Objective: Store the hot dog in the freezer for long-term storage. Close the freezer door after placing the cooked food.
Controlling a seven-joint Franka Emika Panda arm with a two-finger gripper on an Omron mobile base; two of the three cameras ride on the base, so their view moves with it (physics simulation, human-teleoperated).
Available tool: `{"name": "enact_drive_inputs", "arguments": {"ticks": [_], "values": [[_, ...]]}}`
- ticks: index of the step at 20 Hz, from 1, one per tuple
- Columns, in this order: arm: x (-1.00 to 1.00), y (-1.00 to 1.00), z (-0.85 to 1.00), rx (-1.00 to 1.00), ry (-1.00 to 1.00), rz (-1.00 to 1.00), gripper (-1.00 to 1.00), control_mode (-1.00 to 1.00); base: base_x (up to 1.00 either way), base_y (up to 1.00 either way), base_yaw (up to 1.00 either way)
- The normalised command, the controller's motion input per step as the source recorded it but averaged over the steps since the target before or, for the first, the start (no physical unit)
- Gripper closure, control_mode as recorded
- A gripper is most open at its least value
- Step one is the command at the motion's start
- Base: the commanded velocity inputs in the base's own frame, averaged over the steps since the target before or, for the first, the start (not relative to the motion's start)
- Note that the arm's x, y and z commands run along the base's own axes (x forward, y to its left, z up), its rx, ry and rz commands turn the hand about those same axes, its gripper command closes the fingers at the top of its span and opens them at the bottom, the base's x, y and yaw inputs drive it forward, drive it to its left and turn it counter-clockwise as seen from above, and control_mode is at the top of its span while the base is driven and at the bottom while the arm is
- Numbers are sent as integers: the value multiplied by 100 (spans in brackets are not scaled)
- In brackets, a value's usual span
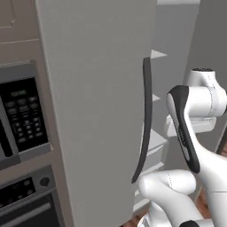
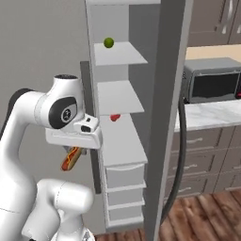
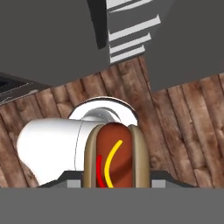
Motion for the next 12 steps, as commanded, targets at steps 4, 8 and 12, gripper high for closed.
{"name": "enact_drive_inputs", "arguments": {"ticks": [4, 8, 12], "values": [[0, 0, 0, 0, 0, 0, 100, 100, 0, -58, 16], [0, 0, 0, 0, 0, 0, 100, 100, 7, -43, 16], [0, 0, 0, 0, 0, 0, 100, 100, 28, -38, 18]]}}
